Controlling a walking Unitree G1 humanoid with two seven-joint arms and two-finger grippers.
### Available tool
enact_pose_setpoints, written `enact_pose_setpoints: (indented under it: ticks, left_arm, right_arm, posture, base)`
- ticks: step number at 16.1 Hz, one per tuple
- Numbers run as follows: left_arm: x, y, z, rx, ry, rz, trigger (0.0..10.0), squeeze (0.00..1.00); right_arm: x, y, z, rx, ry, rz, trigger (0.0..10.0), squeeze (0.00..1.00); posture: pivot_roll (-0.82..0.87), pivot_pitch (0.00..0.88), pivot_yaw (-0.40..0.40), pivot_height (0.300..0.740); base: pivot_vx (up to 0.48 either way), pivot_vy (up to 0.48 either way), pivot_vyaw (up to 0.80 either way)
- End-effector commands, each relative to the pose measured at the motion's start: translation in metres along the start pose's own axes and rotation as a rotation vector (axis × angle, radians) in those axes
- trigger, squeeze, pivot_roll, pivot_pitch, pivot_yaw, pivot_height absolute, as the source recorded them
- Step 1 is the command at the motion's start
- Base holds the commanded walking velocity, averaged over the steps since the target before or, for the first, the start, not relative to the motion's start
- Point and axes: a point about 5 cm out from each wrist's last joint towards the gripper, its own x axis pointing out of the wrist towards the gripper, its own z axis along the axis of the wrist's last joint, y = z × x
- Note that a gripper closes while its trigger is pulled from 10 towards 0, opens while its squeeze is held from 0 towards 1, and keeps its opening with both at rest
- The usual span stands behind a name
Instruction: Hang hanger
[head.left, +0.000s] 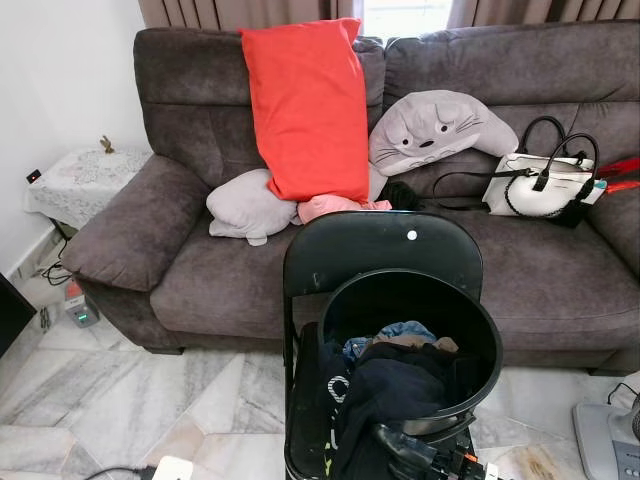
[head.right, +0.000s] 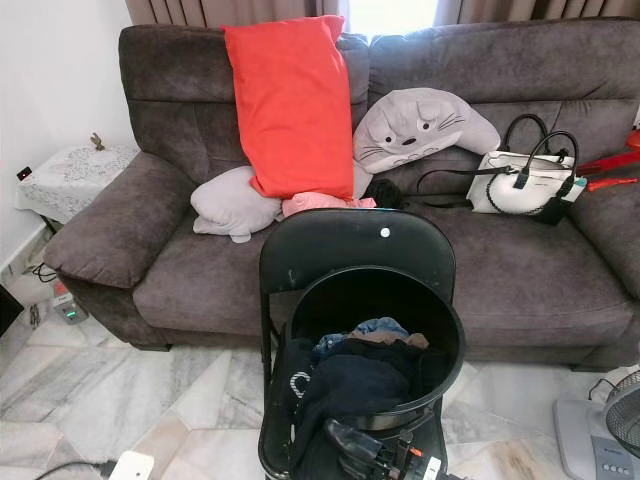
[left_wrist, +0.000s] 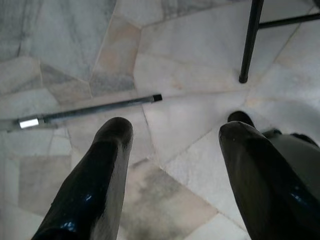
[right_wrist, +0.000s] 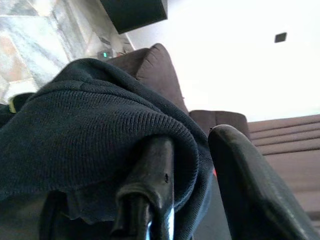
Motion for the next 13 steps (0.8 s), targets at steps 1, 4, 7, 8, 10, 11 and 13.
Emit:
enact_pose_setpoints:
  ticks: [1, 4, 7, 8, 10, 11, 13]
  left_arm:
    - [-0.002, 0.006, -0.010, -0.015, 0.046, 0.013, 10.0, 0.00]
    - [-0.003, 0.009, -0.015, -0.013, 0.065, 0.018, 10.0, 0.00]
    - [-0.004, 0.009, -0.020, -0.008, 0.081, 0.019, 10.0, 0.00]
    - [-0.005, 0.009, -0.020, -0.004, 0.085, 0.017, 10.0, 0.00]
    - [-0.005, 0.008, -0.020, -0.003, 0.086, 0.016, 10.0, 0.00]
    - [-0.005, 0.009, -0.020, -0.001, 0.087, 0.017, 10.0, 0.00]
    - [-0.005, 0.009, -0.020, -0.002, 0.089, 0.019, 10.0, 0.00]
  right_arm:
    - [0.002, -0.004, 0.001, -0.009, -0.003, -0.029, 0.0, 0.00]
    - [0.002, -0.005, -0.006, -0.001, 0.093, -0.067, 0.0, 0.00]
    - [0.003, -0.011, -0.014, 0.088, 0.255, -0.184, 0.0, 0.00]
    - [0.003, -0.011, -0.014, 0.102, 0.276, -0.201, 0.0, 0.00]
    - [0.004, -0.011, -0.016, 0.148, 0.328, -0.223, 0.0, 0.00]
    - [0.003, -0.013, -0.020, 0.200, 0.390, -0.247, 0.0, 0.00]
    - [0.001, -0.023, -0.036, 0.322, 0.544, -0.356, 0.0, 0.00]
  posture:
    - [-0.16, 0.026, 0.114, 0.740]
    - [-0.16, 0.024, 0.116, 0.740]
    - [-0.16, 0.026, 0.122, 0.740]
    - [-0.16, 0.026, 0.122, 0.740]
    - [-0.16, 0.024, 0.124, 0.740]
    - [-0.16, 0.023, 0.124, 0.740]
    - [-0.16, 0.022, 0.123, 0.740]
  base:
    - [0.000, 0.000, 0.00]
    - [0.000, 0.000, 0.00]
    - [0.000, 0.000, 0.00]
    - [0.000, 0.000, 0.00]
    - [0.000, 0.000, 0.00]
    - [0.000, 0.000, 0.00]
    - [0.000, 0.000, 0.00]
